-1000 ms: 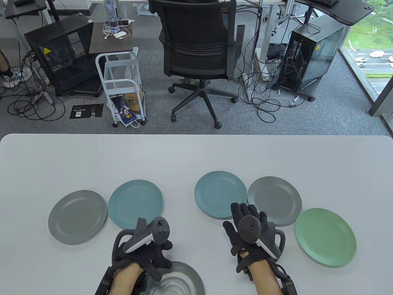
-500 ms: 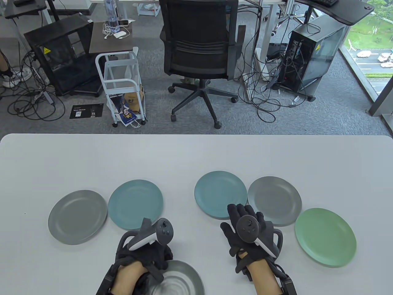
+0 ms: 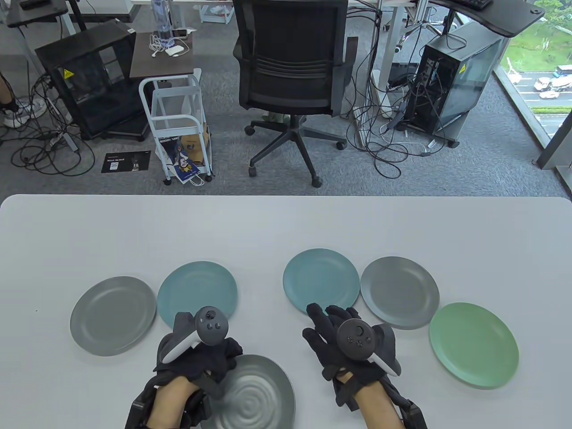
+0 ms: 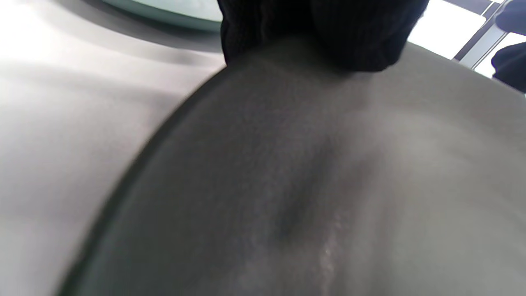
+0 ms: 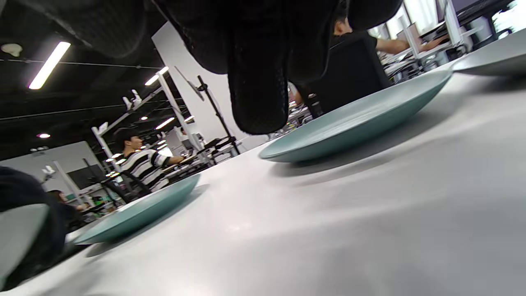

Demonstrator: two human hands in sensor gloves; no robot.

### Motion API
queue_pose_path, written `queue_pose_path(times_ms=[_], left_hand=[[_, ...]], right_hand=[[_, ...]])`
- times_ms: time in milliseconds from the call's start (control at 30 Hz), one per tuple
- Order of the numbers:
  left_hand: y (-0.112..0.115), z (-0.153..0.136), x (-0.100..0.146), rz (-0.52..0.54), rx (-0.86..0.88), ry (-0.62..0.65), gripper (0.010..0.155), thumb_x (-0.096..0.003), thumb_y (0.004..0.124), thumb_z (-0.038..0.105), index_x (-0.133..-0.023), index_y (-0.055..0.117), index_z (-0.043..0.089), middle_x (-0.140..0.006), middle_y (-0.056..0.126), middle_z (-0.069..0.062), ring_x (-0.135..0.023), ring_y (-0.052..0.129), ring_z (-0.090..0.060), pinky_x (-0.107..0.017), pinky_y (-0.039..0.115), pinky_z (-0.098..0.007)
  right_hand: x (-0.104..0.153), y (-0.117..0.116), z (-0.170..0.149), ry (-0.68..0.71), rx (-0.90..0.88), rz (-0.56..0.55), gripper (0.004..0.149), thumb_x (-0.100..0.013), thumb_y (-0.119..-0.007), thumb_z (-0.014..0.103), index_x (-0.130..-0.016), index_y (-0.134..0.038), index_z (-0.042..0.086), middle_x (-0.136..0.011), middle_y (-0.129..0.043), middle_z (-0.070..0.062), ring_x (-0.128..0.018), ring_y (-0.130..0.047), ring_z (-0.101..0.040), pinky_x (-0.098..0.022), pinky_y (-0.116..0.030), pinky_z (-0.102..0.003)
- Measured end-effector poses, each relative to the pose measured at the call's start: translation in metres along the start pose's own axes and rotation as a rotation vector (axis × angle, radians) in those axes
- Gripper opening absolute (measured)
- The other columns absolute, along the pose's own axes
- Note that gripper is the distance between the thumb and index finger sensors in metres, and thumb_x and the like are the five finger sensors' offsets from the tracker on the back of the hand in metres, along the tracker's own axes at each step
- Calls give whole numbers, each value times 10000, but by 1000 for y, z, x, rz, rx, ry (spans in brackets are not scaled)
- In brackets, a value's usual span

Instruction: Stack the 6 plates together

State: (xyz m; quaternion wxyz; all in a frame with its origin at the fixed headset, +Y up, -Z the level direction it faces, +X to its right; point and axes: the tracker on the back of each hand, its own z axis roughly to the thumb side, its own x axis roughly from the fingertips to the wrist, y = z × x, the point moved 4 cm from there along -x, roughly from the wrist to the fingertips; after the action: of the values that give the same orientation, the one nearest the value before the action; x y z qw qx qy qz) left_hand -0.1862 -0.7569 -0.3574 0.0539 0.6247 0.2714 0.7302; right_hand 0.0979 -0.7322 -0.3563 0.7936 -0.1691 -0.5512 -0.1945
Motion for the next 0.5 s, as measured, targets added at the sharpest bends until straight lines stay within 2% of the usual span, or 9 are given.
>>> queue_pose_path(times_ms=[200,500], left_hand=[[-6,2,3,47,-1,9,426,-355,770,377,-779,817,373,-664,985,130,-858,803,-109,-856,304,-475],[-11,3,6,76,28,33,425,-357,766,382,-780,815,370,-660,986,132,-850,810,-111,-854,309,-479]], right_hand=[[-3,-14,22,92,16,92,645,-519,-612,640,-1039,-588,260,-713,-944,28,-967,-677,-251,-789,-397,-565],[-6,-43,42,141,-59,230,654,-506,-729,606,-1031,-584,243,-628,-959,70,-926,-729,-226,-784,-418,-558]])
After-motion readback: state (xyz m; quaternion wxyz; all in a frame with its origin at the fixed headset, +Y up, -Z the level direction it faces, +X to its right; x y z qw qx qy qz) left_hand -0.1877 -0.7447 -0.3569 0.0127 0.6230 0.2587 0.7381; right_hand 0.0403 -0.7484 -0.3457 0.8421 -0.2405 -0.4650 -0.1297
